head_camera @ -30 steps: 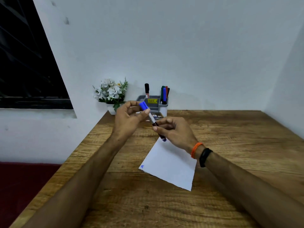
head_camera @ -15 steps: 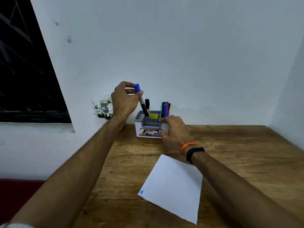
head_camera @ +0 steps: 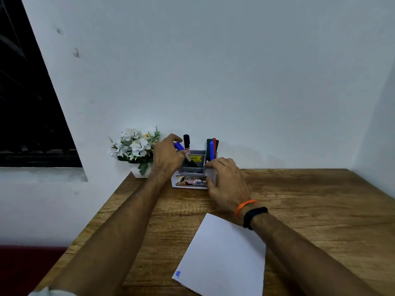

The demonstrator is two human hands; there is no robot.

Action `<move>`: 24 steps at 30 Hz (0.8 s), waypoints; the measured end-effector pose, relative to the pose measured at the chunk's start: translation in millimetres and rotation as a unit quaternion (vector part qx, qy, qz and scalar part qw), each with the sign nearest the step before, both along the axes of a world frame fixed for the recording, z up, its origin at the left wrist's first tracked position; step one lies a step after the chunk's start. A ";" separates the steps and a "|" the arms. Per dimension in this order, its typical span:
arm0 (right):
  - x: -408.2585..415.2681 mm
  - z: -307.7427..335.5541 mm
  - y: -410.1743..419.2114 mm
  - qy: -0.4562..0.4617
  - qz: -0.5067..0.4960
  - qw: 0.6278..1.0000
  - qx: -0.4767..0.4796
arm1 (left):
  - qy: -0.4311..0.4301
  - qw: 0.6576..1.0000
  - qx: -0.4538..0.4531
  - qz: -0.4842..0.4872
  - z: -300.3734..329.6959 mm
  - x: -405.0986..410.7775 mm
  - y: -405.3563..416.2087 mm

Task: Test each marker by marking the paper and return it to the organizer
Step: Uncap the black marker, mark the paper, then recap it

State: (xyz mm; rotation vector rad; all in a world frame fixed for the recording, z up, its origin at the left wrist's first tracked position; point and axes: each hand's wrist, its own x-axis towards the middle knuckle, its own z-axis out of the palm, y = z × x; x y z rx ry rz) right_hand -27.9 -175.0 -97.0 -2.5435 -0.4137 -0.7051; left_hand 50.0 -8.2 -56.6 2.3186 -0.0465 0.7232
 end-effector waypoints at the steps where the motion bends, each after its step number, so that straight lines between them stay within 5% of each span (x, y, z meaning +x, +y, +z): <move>1: 0.3 -0.7 0.2 -0.002 0.000 1.000 0.001 | 0.001 1.000 0.000 -0.004 -0.2 -0.3 -0.3; 16: 1.4 -6.2 2.3 -0.009 -0.009 1.000 0.000 | -0.012 0.999 0.030 -0.009 24.3 15.6 -8.5; 24: -4.6 -2.0 1.0 -0.001 0.001 1.000 0.011 | -0.096 0.994 -0.054 -0.023 52.2 -0.4 -5.0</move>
